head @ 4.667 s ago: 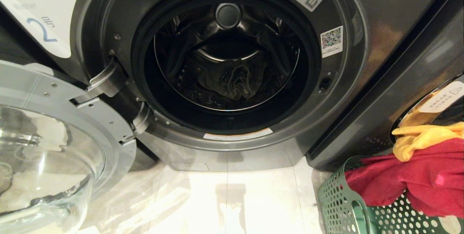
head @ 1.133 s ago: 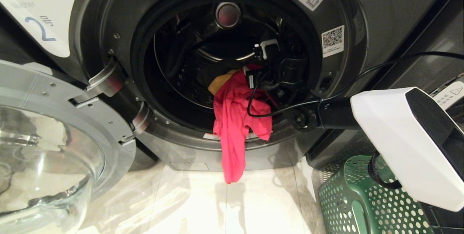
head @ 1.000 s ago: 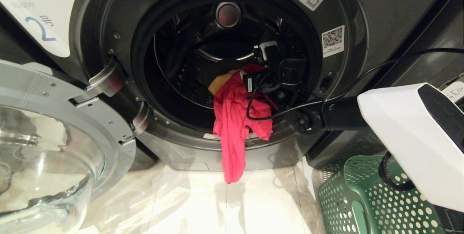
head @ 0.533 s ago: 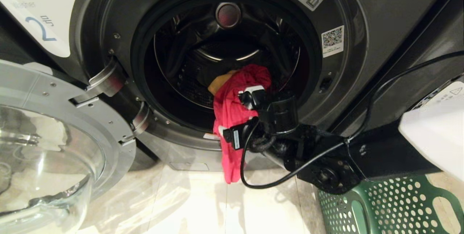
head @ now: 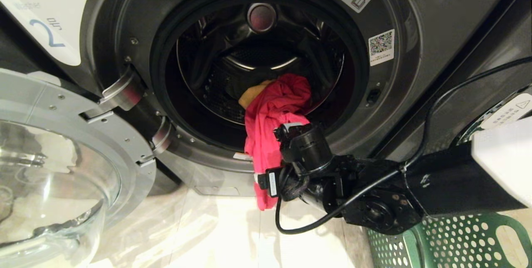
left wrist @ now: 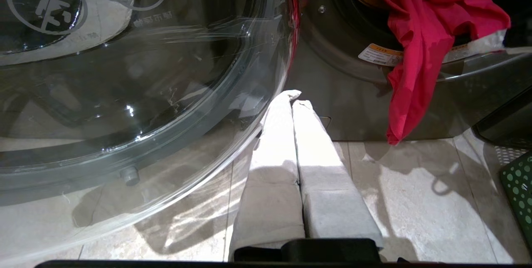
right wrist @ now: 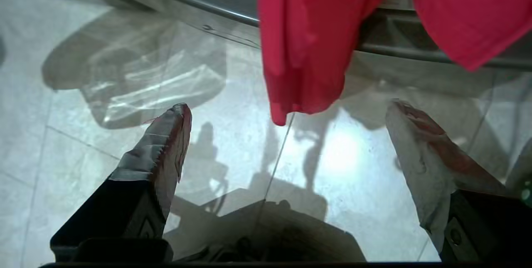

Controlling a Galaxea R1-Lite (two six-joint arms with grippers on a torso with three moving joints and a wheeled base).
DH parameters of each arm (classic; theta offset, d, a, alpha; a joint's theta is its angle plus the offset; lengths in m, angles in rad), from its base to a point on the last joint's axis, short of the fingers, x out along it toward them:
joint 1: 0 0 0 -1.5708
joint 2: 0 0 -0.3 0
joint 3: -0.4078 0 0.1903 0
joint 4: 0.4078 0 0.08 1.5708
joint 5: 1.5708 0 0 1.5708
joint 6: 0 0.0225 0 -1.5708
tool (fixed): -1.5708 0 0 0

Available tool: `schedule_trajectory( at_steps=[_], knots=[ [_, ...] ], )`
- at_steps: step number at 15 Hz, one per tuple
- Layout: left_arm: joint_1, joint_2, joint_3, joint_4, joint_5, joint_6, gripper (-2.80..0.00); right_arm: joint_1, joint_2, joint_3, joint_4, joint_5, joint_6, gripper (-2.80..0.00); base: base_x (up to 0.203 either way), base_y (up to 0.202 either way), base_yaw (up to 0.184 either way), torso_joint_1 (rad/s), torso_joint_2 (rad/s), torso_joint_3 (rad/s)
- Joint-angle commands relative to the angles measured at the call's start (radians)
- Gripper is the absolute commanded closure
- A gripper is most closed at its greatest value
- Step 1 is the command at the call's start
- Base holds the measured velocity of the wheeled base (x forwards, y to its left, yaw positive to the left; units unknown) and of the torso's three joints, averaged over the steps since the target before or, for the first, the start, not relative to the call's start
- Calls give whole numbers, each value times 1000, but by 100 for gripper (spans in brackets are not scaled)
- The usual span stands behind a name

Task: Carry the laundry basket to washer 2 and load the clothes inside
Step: Place the clothes into the washing machine

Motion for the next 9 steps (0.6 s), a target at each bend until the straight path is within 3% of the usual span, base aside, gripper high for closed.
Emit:
schedule_trajectory(
  at_steps=[1, 9],
  knots=[
    [0, 2, 40, -1, 0, 0, 0, -20, 106, -59, 1, -12, 3, -280, 0, 0, 0, 0, 0, 0],
    [0, 2, 40, -1, 0, -1, 0, -77, 286, -282, 31, -13, -20, -280, 0, 0, 0, 0, 0, 0]
  ],
)
